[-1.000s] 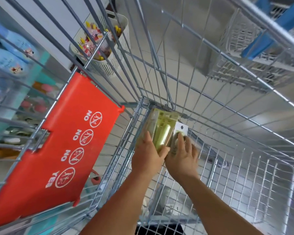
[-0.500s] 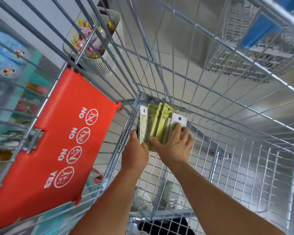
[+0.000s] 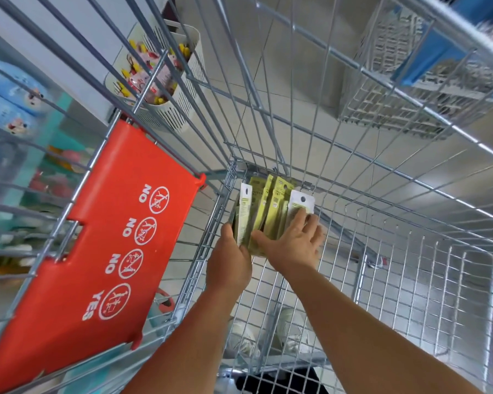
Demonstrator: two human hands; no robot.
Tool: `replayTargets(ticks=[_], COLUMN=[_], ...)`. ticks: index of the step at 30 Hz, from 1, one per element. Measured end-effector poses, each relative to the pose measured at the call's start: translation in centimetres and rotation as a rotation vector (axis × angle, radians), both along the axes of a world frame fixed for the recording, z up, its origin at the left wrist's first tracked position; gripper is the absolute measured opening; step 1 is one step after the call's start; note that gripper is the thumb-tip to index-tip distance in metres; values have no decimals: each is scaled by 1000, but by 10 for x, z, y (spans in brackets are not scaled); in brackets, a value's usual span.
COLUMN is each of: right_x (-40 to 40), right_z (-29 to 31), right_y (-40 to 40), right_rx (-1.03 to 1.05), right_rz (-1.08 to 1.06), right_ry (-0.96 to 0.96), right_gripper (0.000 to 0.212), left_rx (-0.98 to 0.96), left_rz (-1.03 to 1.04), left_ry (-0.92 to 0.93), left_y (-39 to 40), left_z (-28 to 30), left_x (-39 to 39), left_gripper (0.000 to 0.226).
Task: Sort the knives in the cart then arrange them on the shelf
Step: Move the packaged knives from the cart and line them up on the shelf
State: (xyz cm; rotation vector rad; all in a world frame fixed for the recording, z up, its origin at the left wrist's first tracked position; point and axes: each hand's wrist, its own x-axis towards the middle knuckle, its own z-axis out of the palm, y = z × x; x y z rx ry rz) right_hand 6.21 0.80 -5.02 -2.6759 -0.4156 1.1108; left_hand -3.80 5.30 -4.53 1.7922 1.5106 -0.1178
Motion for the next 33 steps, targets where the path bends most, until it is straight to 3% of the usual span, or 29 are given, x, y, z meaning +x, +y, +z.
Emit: replayTargets(ticks=[9,15,21,28,33], right_x=[3,-4,-4,-7,2], right_z=[-2,-1,-5,-9,-7], right_y=[-11,-15,-29,-33,-44], right_rx=[71,9,161,-31,27], right_rz=[-13,83,-149,-248,-357], right_ry=[16,-28,-85,-24,11], right_gripper=[109,100,85,86,28], left_rx=[-4,29,91,123,112], left_rz=[-24,-45,71,158,155], left_ry=[3,-2,-54,-106,-119], left_y=[-4,-11,-7,-1,0], left_z=[4,11,17,27,28], left_x=[-4,-5,-5,-13,-23], left_gripper=[37,37,45,42,44])
